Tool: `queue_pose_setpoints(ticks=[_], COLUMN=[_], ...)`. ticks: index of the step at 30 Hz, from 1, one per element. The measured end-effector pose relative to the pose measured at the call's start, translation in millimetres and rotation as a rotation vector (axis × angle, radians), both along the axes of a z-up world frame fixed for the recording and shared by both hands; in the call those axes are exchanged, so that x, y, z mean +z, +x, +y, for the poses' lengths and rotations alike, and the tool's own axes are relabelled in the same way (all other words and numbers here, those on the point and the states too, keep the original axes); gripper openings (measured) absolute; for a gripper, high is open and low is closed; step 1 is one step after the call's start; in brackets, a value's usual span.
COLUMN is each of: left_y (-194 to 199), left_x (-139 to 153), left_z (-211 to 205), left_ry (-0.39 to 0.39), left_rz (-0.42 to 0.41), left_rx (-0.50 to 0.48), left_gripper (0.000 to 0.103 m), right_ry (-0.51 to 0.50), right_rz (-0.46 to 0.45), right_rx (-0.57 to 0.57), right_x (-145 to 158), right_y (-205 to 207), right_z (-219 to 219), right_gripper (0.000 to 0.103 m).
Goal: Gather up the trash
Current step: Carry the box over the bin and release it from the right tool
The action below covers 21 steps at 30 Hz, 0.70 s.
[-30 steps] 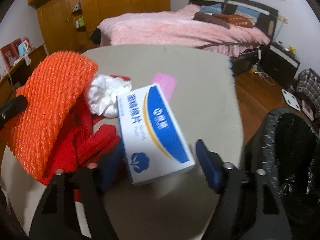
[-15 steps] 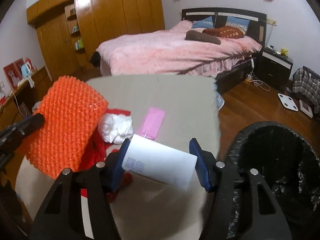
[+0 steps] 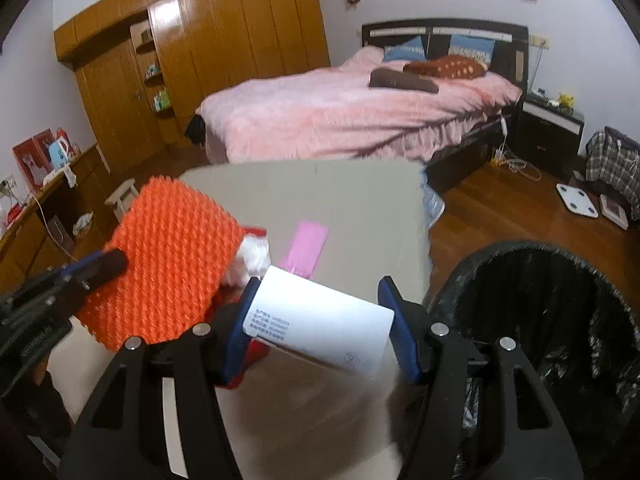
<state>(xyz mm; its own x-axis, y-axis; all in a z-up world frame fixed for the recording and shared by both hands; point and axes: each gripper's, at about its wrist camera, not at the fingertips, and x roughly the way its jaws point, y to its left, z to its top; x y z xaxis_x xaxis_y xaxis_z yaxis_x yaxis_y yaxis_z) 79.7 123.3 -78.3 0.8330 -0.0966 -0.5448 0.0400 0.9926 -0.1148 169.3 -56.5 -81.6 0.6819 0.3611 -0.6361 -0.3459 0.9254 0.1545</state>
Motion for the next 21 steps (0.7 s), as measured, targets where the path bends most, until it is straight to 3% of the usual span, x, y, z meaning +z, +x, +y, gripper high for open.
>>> queue_pose_setpoints(ticks=[11, 21], left_y=[10.7, 29.2], left_x=[29.1, 29.7], left_z=[-64.2, -155.3], left_ry=[-0.027, -0.051], left_rz=[-0.062, -0.061], left_rx=[-0.159, -0.345], left_gripper=[0.012, 0.012], right_ry=[-0.003, -0.047], right_rz=[-0.124, -0.109], right_rx=[-0.157, -0.363], right_x=[54.5, 41.5], right_y=[-20.2, -33.9], right_z=[-83.2, -173.0], right_gripper=[0.058, 0.058])
